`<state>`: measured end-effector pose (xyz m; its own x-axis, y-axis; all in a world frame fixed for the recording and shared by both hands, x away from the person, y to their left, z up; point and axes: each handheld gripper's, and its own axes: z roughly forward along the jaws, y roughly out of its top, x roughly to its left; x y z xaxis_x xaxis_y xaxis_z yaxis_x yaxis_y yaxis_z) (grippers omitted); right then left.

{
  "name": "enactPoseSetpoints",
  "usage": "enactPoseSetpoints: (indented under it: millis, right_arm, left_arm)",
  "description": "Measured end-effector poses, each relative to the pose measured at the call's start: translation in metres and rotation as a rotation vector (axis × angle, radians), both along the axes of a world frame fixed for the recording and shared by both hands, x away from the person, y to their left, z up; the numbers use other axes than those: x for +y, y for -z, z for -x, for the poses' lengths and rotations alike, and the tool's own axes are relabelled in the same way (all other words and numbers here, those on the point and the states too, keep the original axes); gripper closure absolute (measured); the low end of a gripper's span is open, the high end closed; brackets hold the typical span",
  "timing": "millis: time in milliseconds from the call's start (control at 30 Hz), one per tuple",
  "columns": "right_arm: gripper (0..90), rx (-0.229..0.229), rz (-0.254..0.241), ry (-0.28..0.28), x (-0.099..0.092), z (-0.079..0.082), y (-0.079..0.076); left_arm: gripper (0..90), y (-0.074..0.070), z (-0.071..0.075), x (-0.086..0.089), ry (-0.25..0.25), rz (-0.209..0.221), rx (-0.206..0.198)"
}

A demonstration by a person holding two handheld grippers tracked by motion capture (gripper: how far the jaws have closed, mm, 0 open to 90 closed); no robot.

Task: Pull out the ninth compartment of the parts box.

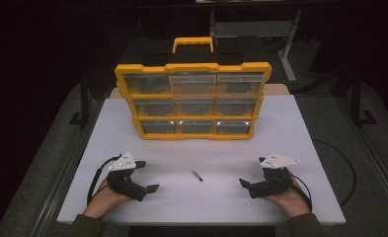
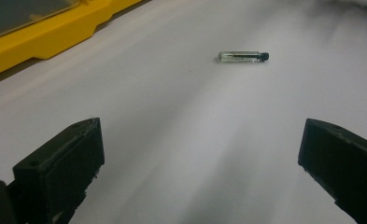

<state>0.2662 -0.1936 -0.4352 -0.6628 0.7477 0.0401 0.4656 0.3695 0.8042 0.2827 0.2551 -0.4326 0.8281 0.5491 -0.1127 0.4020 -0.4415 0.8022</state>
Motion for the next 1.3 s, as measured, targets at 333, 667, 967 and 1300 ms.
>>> enactPoseSetpoints:
  millis: [333,667,967,1300]
  right_arm:
    - [0.0,-0.022,-0.02,0.003,0.0,-0.003,-0.003]
    - [0.0,-0.028,-0.015,-0.01,0.005,-0.006,-0.005]
    - [0.0,-0.036,-0.014,-0.018,0.009,-0.009,-0.006]
    - [0.0,-0.044,-0.003,-0.035,0.014,-0.013,-0.006]
  left_arm:
    - [0.0,0.001,0.0,0.0,-0.004,-0.011,0.0]
    - [0.0,0.001,0.0,-0.002,0.003,-0.01,0.0]
    - [0.0,0.001,0.0,-0.003,0.008,-0.009,-0.002]
    - [0.0,0.002,-0.001,-0.003,0.014,-0.018,0.001]
